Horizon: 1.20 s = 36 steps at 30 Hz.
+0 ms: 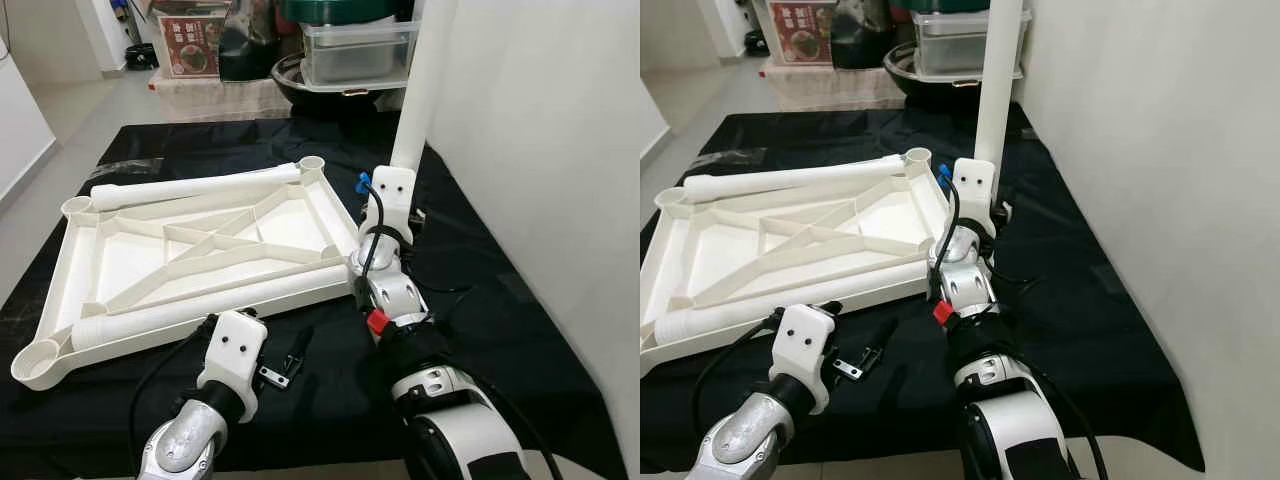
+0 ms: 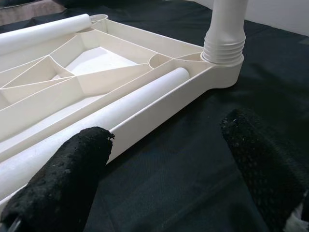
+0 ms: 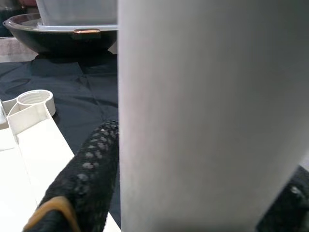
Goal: Building children table
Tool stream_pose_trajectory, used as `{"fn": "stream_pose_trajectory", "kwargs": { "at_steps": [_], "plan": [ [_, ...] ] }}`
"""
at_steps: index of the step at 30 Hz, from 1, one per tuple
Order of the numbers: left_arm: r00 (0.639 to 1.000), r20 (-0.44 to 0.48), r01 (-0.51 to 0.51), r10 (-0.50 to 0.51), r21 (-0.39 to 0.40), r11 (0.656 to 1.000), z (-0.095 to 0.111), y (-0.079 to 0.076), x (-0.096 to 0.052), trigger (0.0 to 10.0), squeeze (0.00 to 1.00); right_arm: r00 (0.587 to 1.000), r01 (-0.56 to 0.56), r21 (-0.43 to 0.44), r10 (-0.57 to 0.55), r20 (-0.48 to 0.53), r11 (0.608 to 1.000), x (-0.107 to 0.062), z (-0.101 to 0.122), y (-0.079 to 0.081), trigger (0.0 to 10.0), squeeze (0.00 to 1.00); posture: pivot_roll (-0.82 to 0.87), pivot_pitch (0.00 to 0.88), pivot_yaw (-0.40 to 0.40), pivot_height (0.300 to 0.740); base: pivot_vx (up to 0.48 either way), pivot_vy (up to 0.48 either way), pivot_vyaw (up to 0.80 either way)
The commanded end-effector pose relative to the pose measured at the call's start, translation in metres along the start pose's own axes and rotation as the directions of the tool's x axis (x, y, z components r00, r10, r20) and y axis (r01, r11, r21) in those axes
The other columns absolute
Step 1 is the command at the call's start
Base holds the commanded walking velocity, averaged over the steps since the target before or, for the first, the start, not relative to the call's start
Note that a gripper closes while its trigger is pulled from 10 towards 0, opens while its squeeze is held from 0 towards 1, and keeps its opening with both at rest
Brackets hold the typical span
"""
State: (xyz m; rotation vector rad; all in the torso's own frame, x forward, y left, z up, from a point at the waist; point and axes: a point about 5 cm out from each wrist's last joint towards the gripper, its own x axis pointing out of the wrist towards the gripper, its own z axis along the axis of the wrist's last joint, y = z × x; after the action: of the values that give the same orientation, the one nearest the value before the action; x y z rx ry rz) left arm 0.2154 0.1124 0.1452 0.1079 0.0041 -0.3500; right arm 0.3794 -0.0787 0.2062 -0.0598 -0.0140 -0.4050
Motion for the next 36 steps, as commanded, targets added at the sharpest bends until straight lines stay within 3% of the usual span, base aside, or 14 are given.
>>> {"fn": "stream_pose_trajectory", "kwargs": {
  "at_steps": [1, 8, 14, 20, 30, 36],
  "plan": [
    [1.000, -0.024, 0.000, 0.000, 0.006, 1.000, -0.006, 0.000, 0.000, 10.0, 0.00, 1.000, -0.019, 0.020, 0.019, -0.002, 1.000, -0.003, 0.001, 0.005, 10.0, 0.00, 0.13, 0.055, -0.015, 0.740, 0.000, 0.000, 0.00],
    [1.000, -0.027, -0.001, 0.001, 0.006, 1.000, -0.007, 0.000, -0.001, 10.0, 0.00, 0.996, -0.067, 0.048, 0.064, 0.067, 0.997, -0.004, 0.009, 0.005, 10.0, 0.00, 0.13, 0.057, -0.015, 0.740, 0.000, 0.000, 0.00],
    [1.000, -0.022, -0.002, 0.002, 0.004, 1.000, -0.006, 0.001, 0.000, 10.0, 0.00, 0.989, -0.098, 0.096, 0.087, 0.115, 0.991, -0.003, 0.009, -0.010, 10.0, 0.00, 0.12, 0.058, -0.012, 0.740, 0.000, 0.000, 0.00],
    [1.000, -0.022, -0.002, 0.002, 0.003, 1.000, -0.006, 0.001, 0.001, 10.0, 0.00, 0.986, -0.130, 0.077, 0.120, 0.118, 0.988, 0.004, 0.002, -0.020, 10.0, 0.00, 0.12, 0.055, -0.014, 0.740, 0.000, 0.000, 0.00],
    [1.000, -0.020, -0.003, 0.003, 0.004, 1.000, -0.006, 0.001, 0.002, 10.0, 0.00, 0.958, -0.248, 0.054, 0.236, 0.166, 0.967, 0.006, 0.003, -0.020, 10.0, 0.00, 0.13, 0.055, -0.012, 0.740, 0.000, 0.000, 0.00],
    [1.000, -0.019, -0.003, 0.003, 0.006, 1.000, -0.006, 0.001, 0.002, 10.0, 0.00, 0.948, -0.297, 0.058, 0.287, 0.139, 0.953, 0.008, 0.000, -0.019, 10.0, 0.00, 0.13, 0.053, -0.014, 0.740, 0.000, 0.000, 0.00]
  ]
}}
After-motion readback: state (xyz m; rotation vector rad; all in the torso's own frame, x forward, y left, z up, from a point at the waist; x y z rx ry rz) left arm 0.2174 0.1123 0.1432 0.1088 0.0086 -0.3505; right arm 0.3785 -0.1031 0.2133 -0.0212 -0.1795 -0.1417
